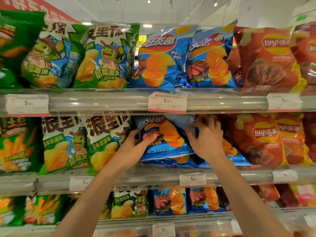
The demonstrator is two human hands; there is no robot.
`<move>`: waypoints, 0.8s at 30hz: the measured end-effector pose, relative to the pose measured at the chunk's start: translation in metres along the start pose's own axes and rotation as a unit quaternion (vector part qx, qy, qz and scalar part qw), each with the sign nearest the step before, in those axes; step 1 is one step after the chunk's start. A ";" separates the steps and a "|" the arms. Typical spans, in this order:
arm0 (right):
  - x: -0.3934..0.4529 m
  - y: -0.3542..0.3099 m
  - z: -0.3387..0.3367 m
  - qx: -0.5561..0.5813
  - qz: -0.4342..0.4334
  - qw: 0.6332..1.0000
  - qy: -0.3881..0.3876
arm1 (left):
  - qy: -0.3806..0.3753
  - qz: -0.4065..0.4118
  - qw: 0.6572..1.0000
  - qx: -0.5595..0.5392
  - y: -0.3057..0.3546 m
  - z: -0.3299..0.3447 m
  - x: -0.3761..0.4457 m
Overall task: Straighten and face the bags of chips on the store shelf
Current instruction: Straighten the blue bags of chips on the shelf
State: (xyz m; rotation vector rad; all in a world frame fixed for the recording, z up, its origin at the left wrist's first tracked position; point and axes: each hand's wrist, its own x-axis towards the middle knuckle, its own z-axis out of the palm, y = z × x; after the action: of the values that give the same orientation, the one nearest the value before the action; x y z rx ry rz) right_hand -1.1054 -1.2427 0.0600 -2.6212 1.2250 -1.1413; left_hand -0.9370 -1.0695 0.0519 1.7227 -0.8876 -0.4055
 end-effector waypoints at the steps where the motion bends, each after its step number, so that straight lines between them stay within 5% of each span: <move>1: 0.000 0.003 0.001 0.002 -0.006 1.000 -0.022 | 0.015 0.003 1.000 0.008 0.001 0.001 0.004; 4: 0.000 0.013 0.002 0.038 -0.019 0.995 -0.085 | 0.030 0.023 0.999 0.020 0.001 0.006 0.010; 13: -0.006 0.017 -0.011 -0.055 -0.039 0.997 -0.024 | 0.055 0.068 0.996 -0.031 -0.006 0.015 0.007; 19: -0.002 0.039 -0.009 0.013 -0.077 0.995 -0.062 | 0.065 0.090 0.991 -0.072 -0.005 0.012 -0.002; 24: 0.005 0.044 -0.001 -0.036 -0.020 0.996 -0.084 | 0.050 0.121 0.989 -0.063 -0.008 0.006 -0.015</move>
State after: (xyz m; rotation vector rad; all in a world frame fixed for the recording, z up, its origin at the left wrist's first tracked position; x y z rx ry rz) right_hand -1.1319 -1.2763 0.0499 -2.7395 1.2093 -0.8749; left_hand -0.9481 -1.0615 0.0399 1.4855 -0.9646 -0.2067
